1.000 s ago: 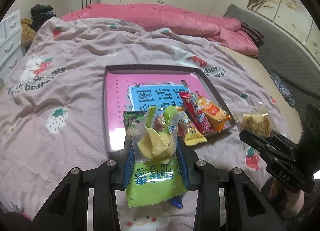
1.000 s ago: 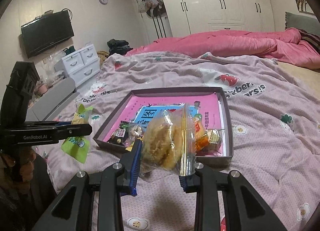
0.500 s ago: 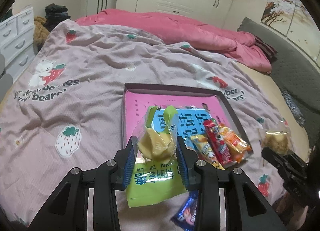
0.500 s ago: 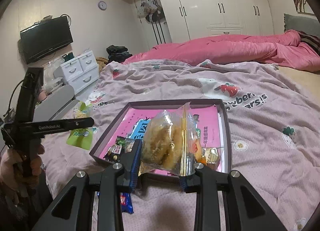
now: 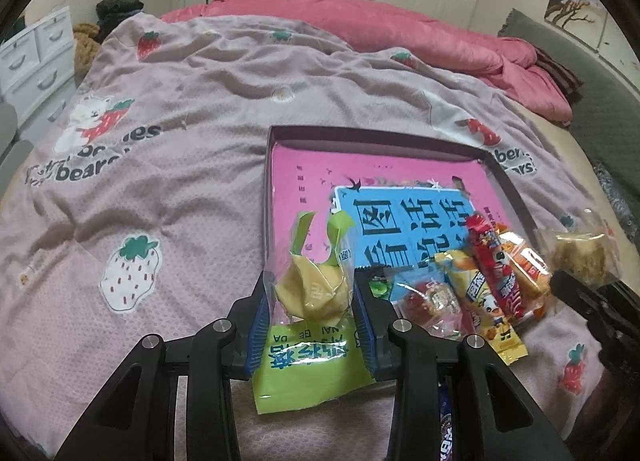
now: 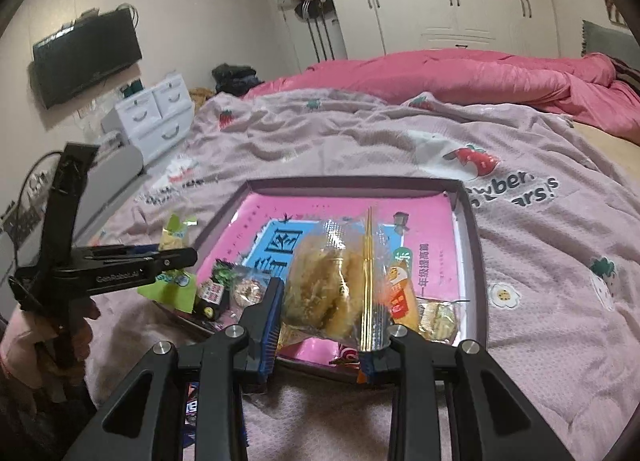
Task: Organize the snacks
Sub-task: 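Carry the green bag into the tray with the left tool while the right tool lowers the bread bag, then open both tools over the tray and withdraw them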
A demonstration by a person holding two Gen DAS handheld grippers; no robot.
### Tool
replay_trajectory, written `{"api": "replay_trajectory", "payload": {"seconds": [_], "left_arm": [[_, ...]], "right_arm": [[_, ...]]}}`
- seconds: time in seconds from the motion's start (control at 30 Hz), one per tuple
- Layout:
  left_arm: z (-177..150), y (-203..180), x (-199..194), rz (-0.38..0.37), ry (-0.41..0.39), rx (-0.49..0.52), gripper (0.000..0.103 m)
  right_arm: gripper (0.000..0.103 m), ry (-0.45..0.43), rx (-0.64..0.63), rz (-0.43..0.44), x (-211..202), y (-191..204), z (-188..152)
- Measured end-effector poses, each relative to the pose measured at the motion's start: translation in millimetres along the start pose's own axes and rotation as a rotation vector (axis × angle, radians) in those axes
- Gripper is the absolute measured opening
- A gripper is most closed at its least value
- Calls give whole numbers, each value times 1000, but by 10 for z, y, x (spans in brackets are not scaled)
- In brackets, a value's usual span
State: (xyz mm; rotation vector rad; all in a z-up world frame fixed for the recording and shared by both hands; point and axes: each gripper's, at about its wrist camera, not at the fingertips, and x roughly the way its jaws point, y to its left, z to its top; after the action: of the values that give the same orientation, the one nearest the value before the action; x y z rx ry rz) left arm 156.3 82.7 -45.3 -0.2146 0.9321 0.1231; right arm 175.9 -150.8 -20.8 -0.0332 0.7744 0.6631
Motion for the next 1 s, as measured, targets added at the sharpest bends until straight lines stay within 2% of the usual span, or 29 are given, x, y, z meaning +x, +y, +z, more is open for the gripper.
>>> {"api": "replay_trajectory", "payload": {"seconds": [0.37, 1.0], "left_arm": [[-41, -41, 130, -18, 24, 7, 40], [-57, -106, 114, -43, 38, 16, 41]], "right_arm": [[33, 70, -29, -16, 239, 10, -92], [34, 42, -26, -10, 145, -10, -87]]}}
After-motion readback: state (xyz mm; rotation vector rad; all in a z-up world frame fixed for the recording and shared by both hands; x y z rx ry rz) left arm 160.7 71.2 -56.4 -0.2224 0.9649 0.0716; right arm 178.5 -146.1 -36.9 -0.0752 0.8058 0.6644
